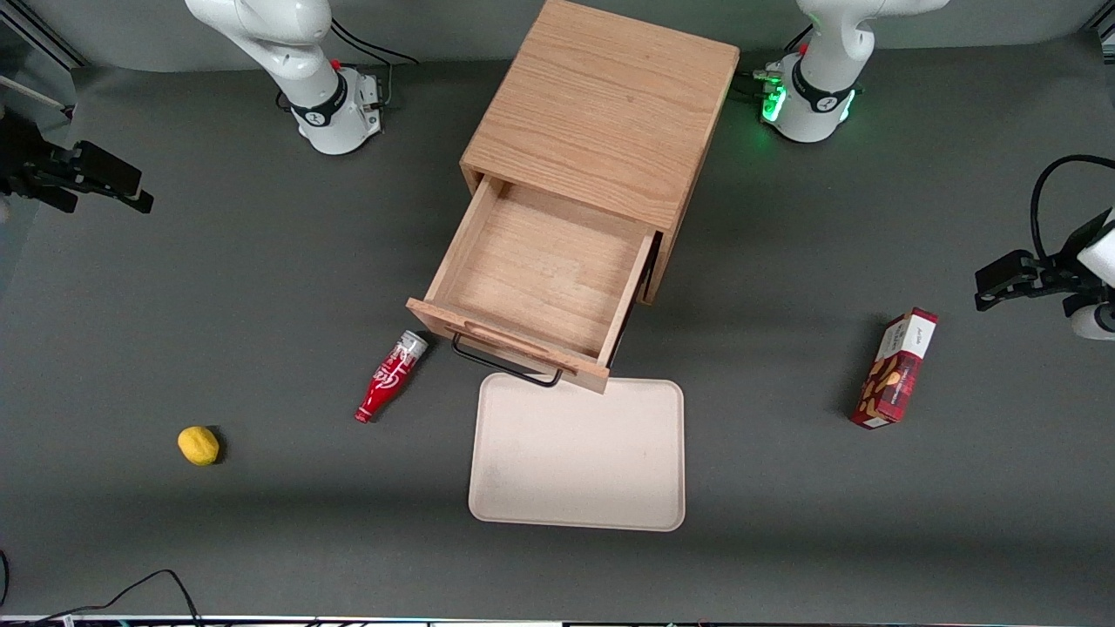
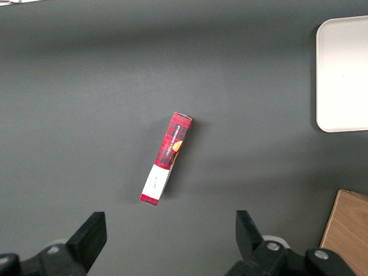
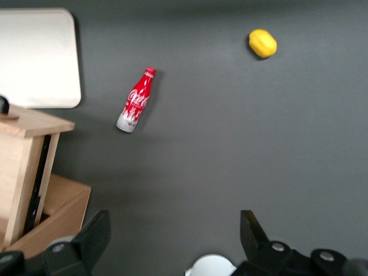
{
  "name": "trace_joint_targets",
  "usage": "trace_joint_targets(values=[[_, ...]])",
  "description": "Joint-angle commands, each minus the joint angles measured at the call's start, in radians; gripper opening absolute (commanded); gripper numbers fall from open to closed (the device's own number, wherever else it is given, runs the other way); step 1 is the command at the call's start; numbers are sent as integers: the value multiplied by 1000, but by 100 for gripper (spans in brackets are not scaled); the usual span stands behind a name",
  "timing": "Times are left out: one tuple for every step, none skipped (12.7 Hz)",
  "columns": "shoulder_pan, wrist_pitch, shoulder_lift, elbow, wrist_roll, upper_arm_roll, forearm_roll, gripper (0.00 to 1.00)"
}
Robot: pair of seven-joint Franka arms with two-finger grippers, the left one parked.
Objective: Open upper drawer
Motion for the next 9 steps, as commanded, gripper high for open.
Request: trace_joint_targets(values=[[113,89,-146,-188,16,-96,20,100],[123,90,-144,-187,11,-114,18,100],[140,89,-138,-179,-1,-127,12,100],[196,84,-131,-166,5,-160,-17,100],[253,84,-130,-156,16,-212,-40,100],[276,83,-124,-144,13,-242,-40,100],[279,78,-123,-141,5,-248,-40,100],[279,78,-123,-139,3,-248,-40,100],[279,78,-123,-138,3,-248,-40,100]])
